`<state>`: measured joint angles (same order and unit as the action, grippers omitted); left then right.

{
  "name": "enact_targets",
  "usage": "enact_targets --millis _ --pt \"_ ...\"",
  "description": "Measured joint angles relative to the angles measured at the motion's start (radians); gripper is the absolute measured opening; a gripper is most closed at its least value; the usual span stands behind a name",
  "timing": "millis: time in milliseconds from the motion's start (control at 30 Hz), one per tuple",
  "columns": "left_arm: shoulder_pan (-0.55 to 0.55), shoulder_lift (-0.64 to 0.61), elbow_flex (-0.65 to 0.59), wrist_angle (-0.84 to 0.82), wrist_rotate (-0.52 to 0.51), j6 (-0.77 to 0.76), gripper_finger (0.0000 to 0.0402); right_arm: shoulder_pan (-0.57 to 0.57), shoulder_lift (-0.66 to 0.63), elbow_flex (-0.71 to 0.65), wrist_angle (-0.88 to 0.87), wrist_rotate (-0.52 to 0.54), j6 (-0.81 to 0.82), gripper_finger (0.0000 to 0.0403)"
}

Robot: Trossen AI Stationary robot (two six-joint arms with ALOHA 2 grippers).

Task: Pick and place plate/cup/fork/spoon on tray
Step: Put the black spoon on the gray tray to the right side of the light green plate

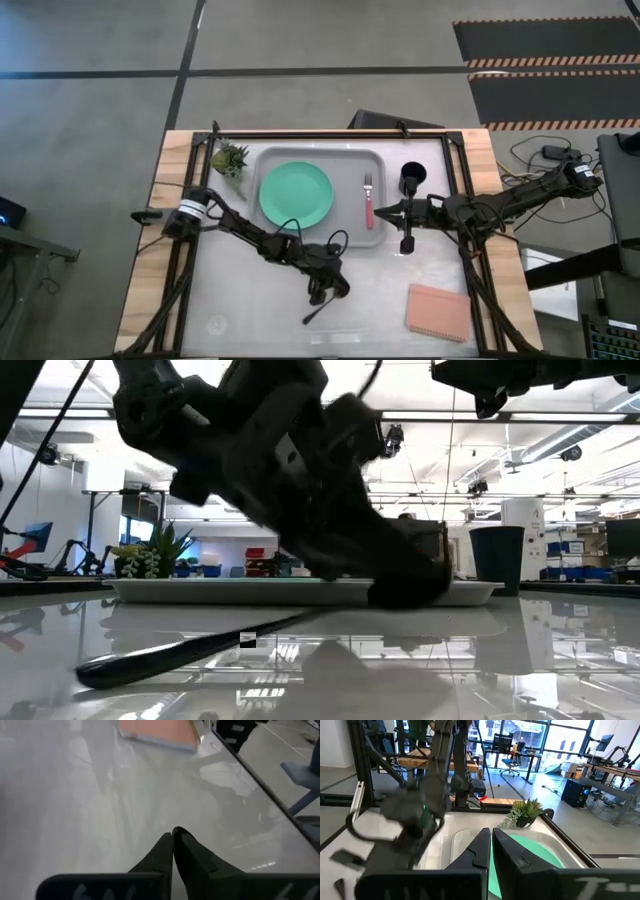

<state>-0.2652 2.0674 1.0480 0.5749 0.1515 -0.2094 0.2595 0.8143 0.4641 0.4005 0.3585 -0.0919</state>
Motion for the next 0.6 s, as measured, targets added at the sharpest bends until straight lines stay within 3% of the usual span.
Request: enact_targets --millis 167,467,600 --pt "0.015 -0.112 -0.035 -0.011 -0.069 0.037 0.0000 0.005 -0.003 0.000 -0.017 0.000 0.005 0.0009" --pt "0.089 -0.361 -0.098 0.021 -0.401 0.188 0.0001 0.051 -0.072 -0.001 -0.064 -0.001 0.016 0.0009" --pt "0.173 -0.403 -0.116 0.109 -0.448 0.191 0.0001 0.091 -0.093 -0.001 -0.068 0.000 0.013 0.0009"
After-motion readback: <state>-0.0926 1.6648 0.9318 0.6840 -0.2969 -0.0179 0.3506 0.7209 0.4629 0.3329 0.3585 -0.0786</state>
